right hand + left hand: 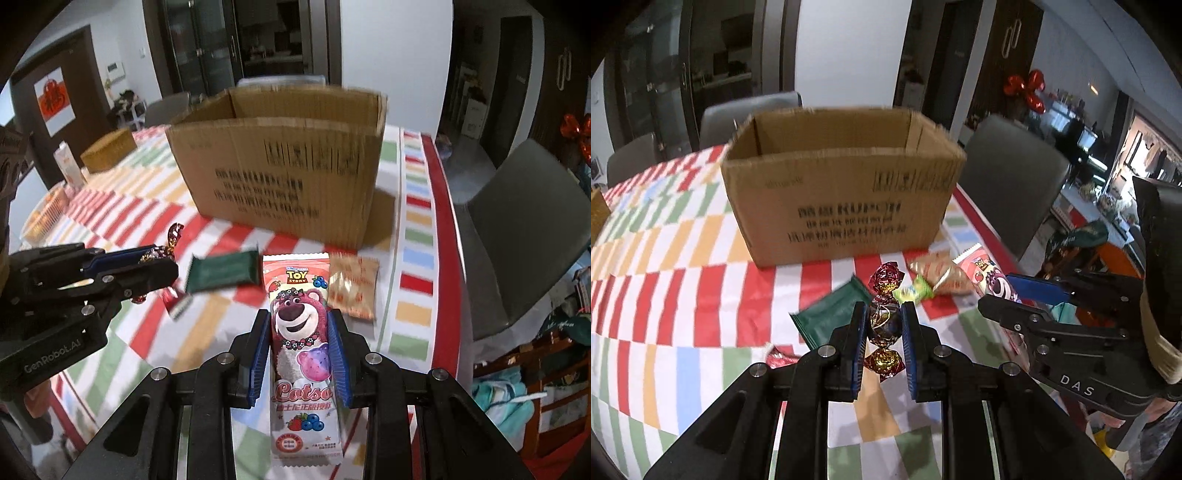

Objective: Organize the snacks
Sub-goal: 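Carry the candies and pink packet over the box and open both tools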

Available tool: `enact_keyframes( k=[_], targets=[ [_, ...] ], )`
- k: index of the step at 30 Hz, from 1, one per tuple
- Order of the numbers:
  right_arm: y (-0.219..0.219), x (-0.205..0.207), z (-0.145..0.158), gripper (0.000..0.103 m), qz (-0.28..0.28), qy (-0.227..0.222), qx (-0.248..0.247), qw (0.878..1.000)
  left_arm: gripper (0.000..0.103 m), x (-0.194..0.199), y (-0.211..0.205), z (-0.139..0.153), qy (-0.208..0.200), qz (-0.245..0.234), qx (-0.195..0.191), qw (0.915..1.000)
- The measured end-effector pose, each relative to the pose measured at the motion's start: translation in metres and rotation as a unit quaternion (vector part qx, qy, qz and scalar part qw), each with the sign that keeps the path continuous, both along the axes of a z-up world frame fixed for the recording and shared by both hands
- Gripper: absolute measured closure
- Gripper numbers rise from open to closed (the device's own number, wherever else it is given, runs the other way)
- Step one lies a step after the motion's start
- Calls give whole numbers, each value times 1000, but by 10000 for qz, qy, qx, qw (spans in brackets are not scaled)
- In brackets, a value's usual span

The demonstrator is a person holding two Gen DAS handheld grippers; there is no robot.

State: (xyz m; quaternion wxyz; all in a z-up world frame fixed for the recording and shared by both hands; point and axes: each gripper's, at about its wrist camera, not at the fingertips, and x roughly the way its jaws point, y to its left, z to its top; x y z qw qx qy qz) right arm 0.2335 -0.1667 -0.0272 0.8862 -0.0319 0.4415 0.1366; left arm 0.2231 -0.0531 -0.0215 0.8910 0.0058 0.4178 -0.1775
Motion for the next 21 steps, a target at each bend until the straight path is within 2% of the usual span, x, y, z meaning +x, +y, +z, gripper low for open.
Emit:
enact_keyframes(
  k=[10, 21],
  targets=[
    [6, 19, 54, 71, -111, -600, 241, 9978, 84, 15, 10, 48, -488, 103, -64, 9987],
    [12, 53, 94, 71, -167, -984, 429, 9941, 84, 57, 20, 86, -792, 215, -51, 9966]
  ],
)
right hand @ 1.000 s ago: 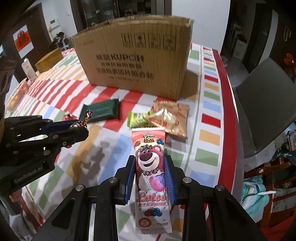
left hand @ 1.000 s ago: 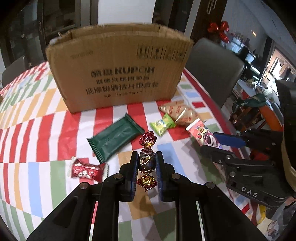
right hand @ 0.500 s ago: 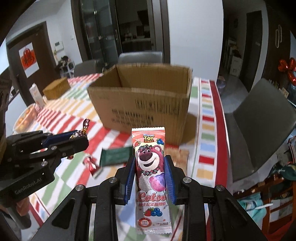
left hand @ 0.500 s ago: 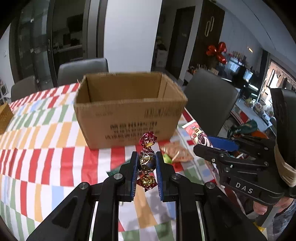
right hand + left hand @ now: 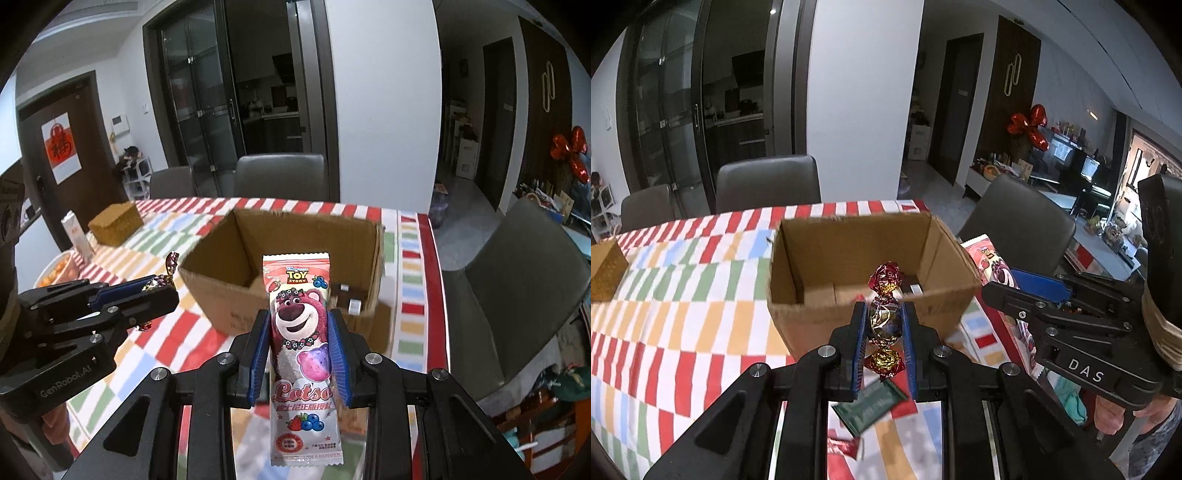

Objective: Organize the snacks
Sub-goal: 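Carry the candies and pink packet over the box and open both tools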

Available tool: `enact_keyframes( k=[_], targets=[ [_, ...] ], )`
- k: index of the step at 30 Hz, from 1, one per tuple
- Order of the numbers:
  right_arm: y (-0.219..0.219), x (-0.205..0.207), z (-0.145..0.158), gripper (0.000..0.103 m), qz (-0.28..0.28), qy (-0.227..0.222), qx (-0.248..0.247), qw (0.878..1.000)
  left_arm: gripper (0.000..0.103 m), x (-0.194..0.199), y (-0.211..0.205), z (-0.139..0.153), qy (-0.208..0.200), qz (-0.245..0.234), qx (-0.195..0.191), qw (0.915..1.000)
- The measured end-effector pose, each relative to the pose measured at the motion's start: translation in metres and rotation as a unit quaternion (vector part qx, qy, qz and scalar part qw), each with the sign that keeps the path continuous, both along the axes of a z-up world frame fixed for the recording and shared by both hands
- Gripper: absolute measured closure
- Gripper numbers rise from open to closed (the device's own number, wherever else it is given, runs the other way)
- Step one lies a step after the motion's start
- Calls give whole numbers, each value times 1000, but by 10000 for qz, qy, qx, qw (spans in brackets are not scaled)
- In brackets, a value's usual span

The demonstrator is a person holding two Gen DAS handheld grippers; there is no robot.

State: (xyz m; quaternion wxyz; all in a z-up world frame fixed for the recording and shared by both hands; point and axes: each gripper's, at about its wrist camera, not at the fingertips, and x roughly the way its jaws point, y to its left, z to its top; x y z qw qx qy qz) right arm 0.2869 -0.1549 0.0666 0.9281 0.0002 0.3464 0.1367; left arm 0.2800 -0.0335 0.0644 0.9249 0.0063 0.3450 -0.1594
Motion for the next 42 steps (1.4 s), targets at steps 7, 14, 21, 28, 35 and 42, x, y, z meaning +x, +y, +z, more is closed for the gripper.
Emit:
enact_keyframes(
  k=[7, 14, 21, 28, 35, 42],
  targets=[
    [6, 37, 10, 71, 48, -7, -164, 9999, 84, 29, 7, 4, -14, 69, 39, 10000],
    [12, 72, 10, 71, 42, 69, -336, 9994, 84, 63, 13, -1, 153, 113, 14, 9998],
    [21, 96, 10, 71, 85, 1, -469, 9989, 84, 86, 12, -6, 238, 198, 134, 9994],
    [26, 119, -1, 70, 26, 62, -486, 9988, 80, 107, 10, -10, 270, 284, 298, 9988],
    [22, 106, -6, 51, -140, 20, -498, 9987, 55, 91, 19, -9, 90, 463, 437, 9979],
    [28, 68, -6, 51, 31, -129, -433, 9990, 55, 49, 28, -8, -92, 463, 375, 9982]
  ],
)
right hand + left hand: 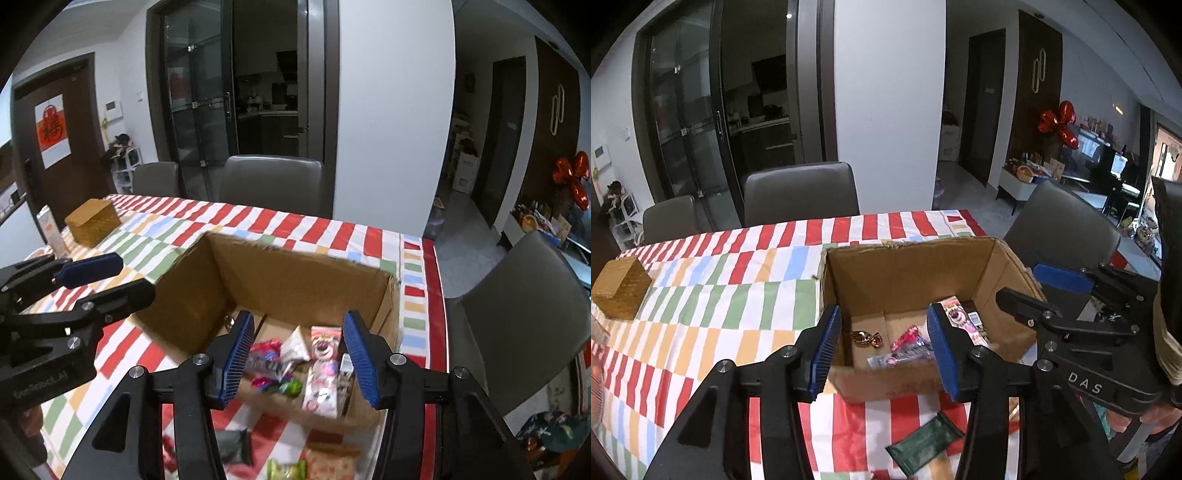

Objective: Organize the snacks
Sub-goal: 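Carry the candies and pink packet over the box and open both tools, then move both tools back toward the red candy packet and green candy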

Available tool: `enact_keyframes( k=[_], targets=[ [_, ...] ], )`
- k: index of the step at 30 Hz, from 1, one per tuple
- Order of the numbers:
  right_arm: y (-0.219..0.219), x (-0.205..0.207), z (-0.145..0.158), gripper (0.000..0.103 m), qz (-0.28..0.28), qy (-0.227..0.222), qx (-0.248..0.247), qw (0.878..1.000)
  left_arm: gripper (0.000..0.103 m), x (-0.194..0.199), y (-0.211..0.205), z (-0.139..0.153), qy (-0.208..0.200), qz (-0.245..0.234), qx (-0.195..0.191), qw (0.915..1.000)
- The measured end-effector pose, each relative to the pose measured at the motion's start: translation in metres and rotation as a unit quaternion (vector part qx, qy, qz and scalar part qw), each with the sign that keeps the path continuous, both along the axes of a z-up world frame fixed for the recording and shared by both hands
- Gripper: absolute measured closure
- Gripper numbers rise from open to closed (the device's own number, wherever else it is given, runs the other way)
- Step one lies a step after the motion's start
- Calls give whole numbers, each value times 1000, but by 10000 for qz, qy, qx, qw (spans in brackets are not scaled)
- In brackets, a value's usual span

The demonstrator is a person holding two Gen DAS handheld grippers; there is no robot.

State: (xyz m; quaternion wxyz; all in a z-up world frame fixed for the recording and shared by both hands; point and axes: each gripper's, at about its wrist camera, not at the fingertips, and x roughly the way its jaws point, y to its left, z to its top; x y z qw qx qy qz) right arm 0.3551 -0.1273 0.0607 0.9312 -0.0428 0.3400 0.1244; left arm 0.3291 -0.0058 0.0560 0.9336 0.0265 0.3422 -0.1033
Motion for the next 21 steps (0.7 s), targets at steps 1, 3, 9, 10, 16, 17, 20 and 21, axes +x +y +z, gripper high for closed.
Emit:
enact_keyframes(
  k=[1, 3, 9, 10, 16, 17, 20, 21],
  targets=[
    [1, -7, 0, 51, 34, -8, 16, 10000, 55, -4, 1, 0, 1, 2, -26, 10000],
    [2, -17, -1, 51, 109, -20, 54, 9999, 55, -18, 5, 0, -50, 30, -81, 10000],
    [9, -52, -12, 48, 196, -14, 75, 9998, 53, -55, 10, -2, -177, 98, 4, 9998],
    [9, -58, -14, 48, 231, 25, 109, 9997, 52, -60, 11, -3, -185, 97, 19, 9998],
    [10, -85, -27, 48, 199, 159, 265, 9993, 51, -95, 15, -16, -80, 122, -18, 9999],
    [10, -90, -29, 48, 192, 186, 309, 9992, 51, -100, 16, -20, -39, 135, -50, 9999],
    [9, -101, -37, 48, 172, 251, 383, 9988, 51, -112, 18, -30, 82, 210, -107, 9997],
    [9, -105, -39, 48, 159, 271, 381, 9988, 51, -115, 19, -34, 146, 229, -149, 9995]
  ],
)
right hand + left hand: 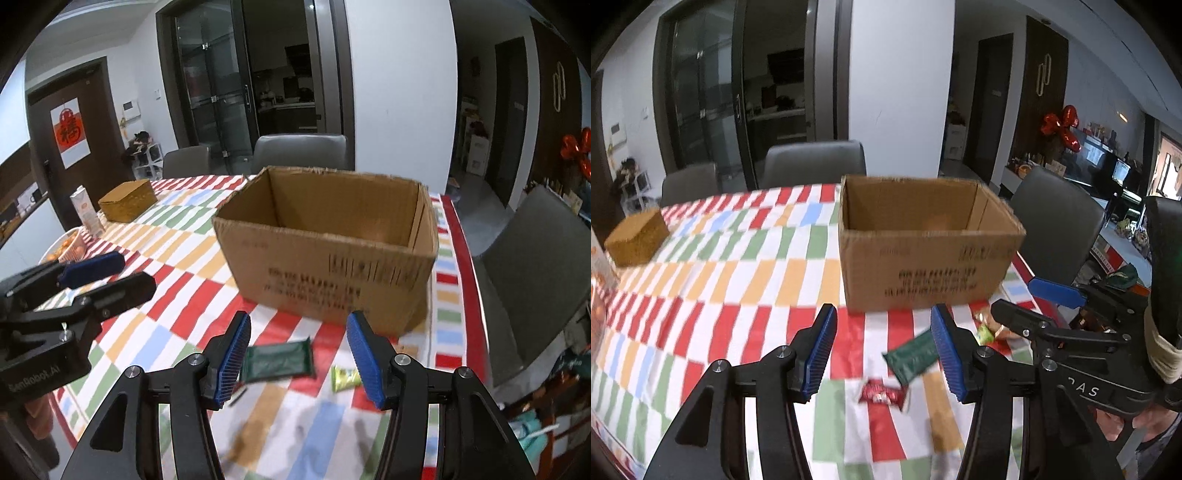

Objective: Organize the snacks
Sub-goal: 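Move both tools back toward the red candy packet and green candy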

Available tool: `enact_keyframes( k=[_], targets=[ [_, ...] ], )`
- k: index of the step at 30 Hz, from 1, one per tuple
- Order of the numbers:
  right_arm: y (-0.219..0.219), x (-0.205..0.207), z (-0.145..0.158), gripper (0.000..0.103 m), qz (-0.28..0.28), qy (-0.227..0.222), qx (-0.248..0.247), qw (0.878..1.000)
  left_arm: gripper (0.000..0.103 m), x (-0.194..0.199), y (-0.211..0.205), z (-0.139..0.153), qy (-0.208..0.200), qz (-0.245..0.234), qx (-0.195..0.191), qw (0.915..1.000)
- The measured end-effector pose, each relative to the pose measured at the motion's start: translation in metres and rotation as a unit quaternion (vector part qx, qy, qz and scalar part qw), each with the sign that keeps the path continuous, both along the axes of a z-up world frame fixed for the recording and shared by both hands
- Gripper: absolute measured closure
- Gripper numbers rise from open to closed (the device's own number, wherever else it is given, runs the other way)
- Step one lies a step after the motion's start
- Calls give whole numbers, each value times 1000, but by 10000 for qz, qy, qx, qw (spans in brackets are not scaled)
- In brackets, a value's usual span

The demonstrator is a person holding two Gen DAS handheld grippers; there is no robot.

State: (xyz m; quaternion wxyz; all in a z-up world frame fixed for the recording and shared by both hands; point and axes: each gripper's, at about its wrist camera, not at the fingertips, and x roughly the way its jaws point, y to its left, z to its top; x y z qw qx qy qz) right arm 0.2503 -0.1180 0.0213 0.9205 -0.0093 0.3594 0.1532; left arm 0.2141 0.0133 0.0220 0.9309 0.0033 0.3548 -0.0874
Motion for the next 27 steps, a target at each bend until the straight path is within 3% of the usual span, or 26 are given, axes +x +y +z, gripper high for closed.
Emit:
enact_keyframes(
  k=[14, 27],
  targets=[
    [-1, -30, -37, 48, -346, 130, -321, 9988, 51, -11, 4, -63, 843, 384, -262, 9954],
    [-2, -26, -70, 48, -656, 501, -162, 9965, 56, 11, 4, -109, 1426, 606, -518, 9866]
  ],
)
